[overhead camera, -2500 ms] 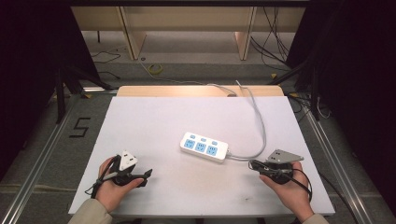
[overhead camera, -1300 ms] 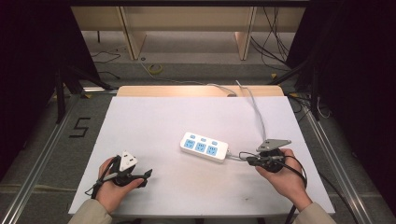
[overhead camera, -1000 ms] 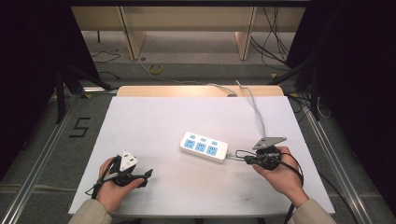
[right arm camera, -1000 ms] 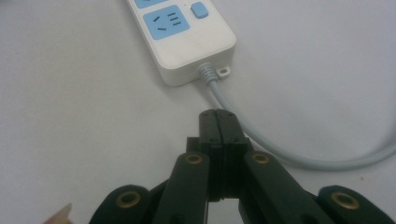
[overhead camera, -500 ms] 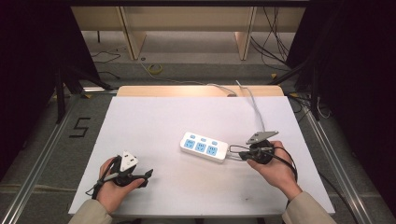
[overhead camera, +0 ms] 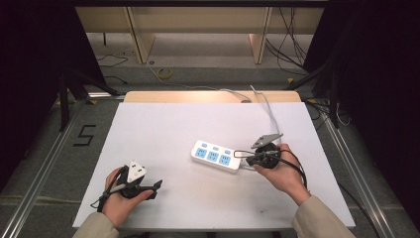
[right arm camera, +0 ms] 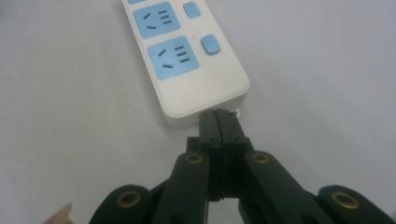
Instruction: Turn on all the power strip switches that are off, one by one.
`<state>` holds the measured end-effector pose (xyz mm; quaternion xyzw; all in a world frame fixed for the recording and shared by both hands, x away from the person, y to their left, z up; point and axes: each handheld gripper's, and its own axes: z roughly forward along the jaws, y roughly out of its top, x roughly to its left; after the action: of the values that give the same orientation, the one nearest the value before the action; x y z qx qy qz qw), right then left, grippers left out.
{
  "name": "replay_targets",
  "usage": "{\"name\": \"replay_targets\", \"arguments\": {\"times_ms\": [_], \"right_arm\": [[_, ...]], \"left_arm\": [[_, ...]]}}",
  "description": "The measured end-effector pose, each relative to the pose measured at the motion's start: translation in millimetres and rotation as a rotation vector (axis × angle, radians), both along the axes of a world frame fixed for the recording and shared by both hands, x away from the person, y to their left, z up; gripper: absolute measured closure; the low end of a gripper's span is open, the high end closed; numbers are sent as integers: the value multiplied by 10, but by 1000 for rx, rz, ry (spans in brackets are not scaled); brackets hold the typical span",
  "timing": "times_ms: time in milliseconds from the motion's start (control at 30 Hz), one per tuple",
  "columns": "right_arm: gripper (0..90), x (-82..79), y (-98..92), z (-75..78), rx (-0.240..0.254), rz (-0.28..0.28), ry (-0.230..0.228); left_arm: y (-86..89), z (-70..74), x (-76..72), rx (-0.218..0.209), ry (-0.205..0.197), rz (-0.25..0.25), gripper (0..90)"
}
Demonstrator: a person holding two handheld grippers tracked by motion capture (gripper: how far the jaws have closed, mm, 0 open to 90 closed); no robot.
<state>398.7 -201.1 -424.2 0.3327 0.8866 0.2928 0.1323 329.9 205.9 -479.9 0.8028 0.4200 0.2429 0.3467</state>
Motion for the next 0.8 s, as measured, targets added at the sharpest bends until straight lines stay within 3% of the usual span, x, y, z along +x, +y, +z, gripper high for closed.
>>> {"name": "replay_targets", "arguments": {"times_ms": [800], "right_arm": [[900,141,139,48,-38,27,22]], "left_arm": [[-6,-1,-1,2,-3,-1,209]]}}
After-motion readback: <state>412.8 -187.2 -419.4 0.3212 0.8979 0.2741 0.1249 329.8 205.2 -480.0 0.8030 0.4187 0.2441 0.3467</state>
